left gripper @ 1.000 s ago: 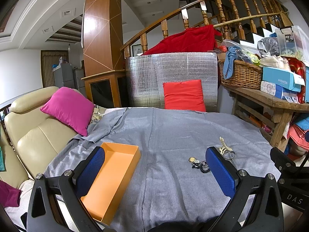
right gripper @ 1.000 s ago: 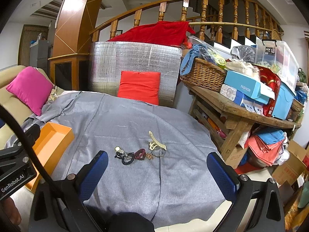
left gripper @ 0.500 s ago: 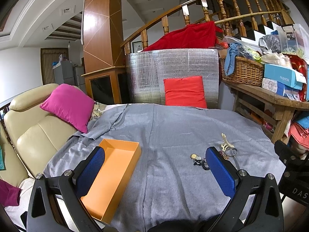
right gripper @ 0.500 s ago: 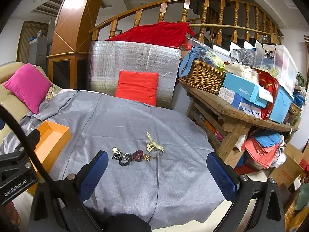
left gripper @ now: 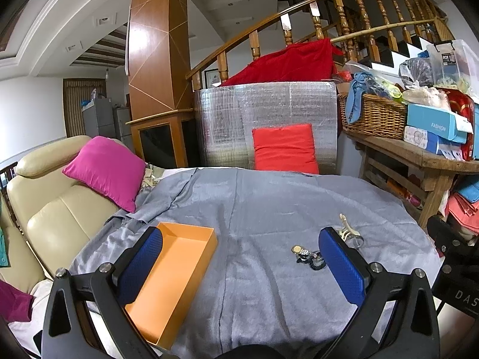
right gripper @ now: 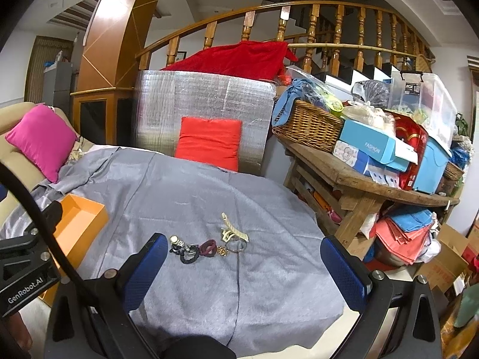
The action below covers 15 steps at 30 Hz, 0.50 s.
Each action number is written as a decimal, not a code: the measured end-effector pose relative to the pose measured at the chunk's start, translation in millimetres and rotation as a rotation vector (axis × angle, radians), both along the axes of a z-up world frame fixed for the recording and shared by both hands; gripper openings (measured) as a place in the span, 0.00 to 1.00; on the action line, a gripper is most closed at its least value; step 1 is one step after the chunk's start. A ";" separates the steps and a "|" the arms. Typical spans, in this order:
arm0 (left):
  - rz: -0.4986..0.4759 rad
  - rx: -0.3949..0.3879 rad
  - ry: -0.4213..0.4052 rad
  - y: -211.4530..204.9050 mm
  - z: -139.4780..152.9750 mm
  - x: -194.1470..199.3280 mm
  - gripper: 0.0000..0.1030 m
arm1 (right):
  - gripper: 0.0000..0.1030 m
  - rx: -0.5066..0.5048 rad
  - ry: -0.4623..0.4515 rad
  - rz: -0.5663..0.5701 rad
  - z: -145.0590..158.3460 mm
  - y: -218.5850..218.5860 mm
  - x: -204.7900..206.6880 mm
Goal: Organize jewelry
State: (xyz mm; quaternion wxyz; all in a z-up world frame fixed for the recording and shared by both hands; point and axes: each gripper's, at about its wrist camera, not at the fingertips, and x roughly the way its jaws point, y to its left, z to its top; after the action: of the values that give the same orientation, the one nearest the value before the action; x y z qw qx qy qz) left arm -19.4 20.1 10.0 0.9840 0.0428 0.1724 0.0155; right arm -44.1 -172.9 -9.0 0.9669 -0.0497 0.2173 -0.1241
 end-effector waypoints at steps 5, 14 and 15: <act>-0.005 -0.004 0.011 0.6 -1.1 4.2 1.00 | 1.00 -0.005 -0.001 -0.011 3.5 -3.8 5.8; 0.021 0.002 0.039 9.2 -8.3 29.9 1.00 | 1.00 0.004 0.029 -0.016 -2.1 -9.7 39.9; 0.026 0.003 0.044 10.0 -9.9 36.3 1.00 | 1.00 0.011 0.037 -0.017 -4.5 -12.3 47.5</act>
State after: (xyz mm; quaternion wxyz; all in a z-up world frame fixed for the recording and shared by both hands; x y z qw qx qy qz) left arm 16.9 30.1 0.0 0.9796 0.0423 0.1943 0.0279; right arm 3.4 -185.2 -13.6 0.9619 -0.0450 0.2361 -0.1301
